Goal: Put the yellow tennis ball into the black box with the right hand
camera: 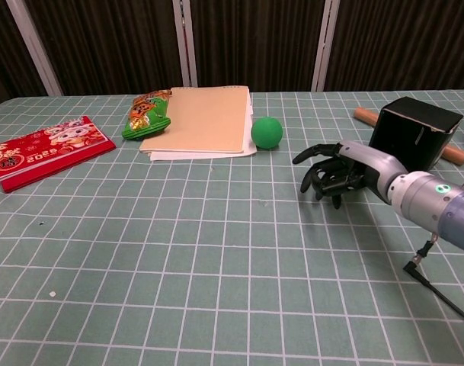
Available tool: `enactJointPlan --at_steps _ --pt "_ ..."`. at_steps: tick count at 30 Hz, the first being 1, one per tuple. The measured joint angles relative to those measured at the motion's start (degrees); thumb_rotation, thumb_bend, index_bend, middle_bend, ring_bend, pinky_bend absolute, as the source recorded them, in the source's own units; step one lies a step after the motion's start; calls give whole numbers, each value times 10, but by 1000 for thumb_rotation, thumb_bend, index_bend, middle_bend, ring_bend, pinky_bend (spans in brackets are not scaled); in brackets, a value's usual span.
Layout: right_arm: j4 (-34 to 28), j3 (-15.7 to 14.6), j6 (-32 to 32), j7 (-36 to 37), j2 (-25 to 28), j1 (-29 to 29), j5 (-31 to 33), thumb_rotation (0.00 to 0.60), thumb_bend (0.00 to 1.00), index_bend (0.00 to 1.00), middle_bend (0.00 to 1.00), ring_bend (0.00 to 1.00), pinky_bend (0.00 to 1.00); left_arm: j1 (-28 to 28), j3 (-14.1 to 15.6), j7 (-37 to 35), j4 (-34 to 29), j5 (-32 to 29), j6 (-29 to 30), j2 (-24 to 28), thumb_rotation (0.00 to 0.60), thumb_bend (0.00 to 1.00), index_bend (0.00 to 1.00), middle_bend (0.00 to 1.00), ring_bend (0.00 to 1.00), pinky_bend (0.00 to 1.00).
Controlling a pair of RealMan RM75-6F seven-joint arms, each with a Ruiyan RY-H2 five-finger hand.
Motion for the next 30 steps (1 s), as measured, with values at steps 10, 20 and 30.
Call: enactJointPlan --at_steps 10,20,30 --pt "25 8 -18 5 4 9 17 600 640 243 482 507 618 -1 -1 4 1 -5 -4 -2 600 90 0 47 0 0" --pt "54 16 -31 15 0 17 31 600 642 219 403 456 574 -2 -1 7 1 -7 -5 -4 600 90 0 47 0 0" --pt "75 42 -63 31 3 33 64 600 645 169 314 438 567 -4 -1 3 3 -8 -8 -5 600 90 0 54 0 0"
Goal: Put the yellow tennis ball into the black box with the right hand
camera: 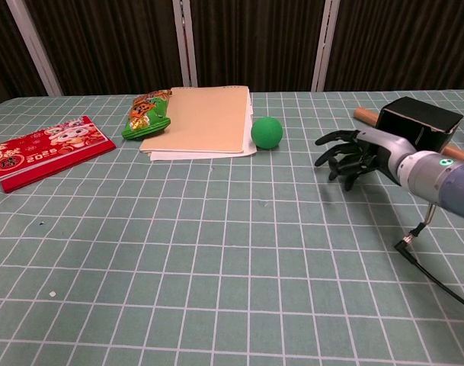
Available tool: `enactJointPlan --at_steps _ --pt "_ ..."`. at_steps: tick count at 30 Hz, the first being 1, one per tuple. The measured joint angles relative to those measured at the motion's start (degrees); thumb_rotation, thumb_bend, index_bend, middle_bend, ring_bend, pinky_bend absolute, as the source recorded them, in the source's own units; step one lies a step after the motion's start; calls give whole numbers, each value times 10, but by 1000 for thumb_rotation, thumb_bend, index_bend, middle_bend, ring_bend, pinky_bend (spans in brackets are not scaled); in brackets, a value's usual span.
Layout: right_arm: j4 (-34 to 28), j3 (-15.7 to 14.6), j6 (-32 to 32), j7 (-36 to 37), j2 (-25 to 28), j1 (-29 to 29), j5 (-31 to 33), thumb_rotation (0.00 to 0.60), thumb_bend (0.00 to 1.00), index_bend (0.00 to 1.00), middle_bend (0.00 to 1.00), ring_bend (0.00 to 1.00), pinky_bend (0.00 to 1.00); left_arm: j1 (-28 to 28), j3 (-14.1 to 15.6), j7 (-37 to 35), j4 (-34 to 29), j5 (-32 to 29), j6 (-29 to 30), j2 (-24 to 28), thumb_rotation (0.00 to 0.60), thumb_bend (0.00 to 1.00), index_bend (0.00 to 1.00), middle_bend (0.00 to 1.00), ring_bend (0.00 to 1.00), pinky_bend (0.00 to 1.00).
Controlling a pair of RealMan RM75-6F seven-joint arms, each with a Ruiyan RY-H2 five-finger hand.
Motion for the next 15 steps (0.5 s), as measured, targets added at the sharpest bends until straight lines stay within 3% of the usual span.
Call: enactJointPlan --at_steps 15 --pt "-10 34 -10 3 21 6 45 600 644 90 210 378 509 -2 5 -14 -3 6 -2 4 600 90 0 55 0 0"
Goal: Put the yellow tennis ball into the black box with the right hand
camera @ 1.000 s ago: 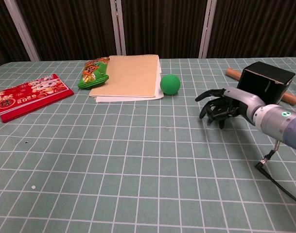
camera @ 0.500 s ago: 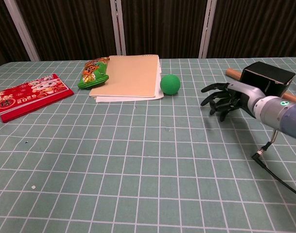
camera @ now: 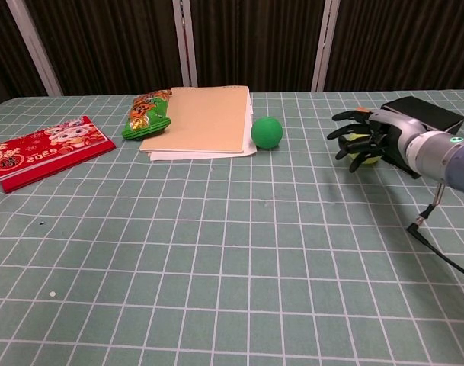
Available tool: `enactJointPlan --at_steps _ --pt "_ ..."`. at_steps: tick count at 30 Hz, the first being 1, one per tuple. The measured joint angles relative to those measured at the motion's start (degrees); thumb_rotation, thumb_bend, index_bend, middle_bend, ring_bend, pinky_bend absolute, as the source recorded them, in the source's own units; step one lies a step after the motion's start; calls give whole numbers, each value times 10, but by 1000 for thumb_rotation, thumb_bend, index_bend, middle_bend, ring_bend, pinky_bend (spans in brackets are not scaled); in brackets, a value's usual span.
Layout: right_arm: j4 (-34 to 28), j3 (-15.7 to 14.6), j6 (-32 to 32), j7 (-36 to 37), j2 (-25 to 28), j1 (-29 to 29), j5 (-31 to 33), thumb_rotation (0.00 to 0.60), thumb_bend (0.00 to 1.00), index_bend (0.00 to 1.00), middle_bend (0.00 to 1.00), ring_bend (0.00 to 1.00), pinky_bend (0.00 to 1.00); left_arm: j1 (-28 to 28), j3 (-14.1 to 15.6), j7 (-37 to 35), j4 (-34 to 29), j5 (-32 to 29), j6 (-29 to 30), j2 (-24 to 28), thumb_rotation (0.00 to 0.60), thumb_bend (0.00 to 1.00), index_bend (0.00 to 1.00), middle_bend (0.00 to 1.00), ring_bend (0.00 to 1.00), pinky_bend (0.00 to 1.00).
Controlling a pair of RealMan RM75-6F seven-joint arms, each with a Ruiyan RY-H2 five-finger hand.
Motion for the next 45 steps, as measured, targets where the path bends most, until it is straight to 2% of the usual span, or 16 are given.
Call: enactJointPlan --at_steps 5,14,22,29,45 --pt "-3 2 0 -11 4 0 13 600 645 77 203 310 429 0 2 -6 -2 2 0 3 600 90 0 55 0 0" --pt "-14 -2 -7 -34 6 -3 40 600 646 73 203 161 134 -1 3 -7 -2 4 0 3 600 90 0 59 0 0" --pt "-20 -7 -13 -48 9 -2 44 600 645 65 156 43 11 1 3 -8 -3 6 4 5 600 91 0 64 0 0" --pt "-25 -6 -3 -55 17 -3 38 600 645 49 120 1 0 0 4 -10 -3 8 4 5 600 91 0 67 0 0" --pt "-11 -15 -24 -59 36 -2 31 600 645 48 92 0 0 2 6 -5 -7 10 6 5 600 90 0 79 0 0"
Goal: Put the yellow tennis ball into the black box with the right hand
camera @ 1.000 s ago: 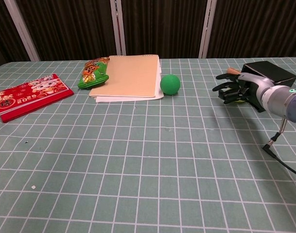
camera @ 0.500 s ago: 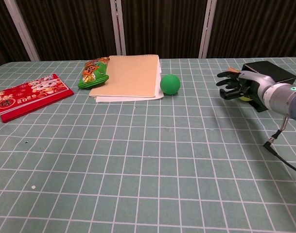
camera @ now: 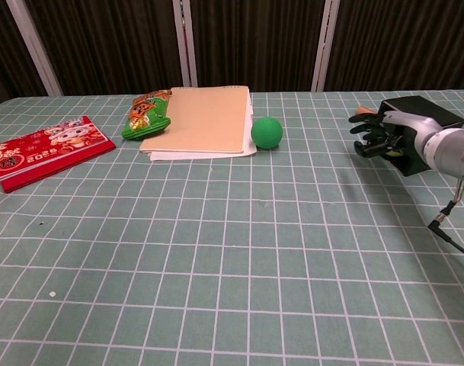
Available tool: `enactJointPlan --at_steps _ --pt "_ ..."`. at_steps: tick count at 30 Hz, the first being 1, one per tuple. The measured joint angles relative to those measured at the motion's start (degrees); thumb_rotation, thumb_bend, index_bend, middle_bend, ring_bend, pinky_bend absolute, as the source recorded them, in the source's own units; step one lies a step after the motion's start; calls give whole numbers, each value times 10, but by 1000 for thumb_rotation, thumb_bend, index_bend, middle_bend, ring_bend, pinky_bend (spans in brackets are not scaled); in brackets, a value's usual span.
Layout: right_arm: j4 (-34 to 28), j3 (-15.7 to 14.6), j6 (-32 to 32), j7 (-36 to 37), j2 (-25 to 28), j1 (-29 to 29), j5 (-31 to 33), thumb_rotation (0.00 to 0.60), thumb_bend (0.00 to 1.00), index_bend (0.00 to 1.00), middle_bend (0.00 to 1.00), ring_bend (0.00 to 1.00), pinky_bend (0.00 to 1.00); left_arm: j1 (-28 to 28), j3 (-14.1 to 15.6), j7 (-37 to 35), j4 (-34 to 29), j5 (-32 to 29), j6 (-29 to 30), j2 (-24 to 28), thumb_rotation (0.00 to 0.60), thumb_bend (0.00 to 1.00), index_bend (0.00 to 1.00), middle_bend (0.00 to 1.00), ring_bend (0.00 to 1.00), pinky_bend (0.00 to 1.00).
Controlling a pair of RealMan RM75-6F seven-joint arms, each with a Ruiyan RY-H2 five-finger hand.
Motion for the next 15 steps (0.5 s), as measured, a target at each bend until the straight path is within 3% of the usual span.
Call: enactJointPlan --at_steps 15 --pt "33 -16 1 -25 -2 7 -16 600 645 49 73 0 0 2 0 -1 0 3 7 0 600 90 0 70 0 0"
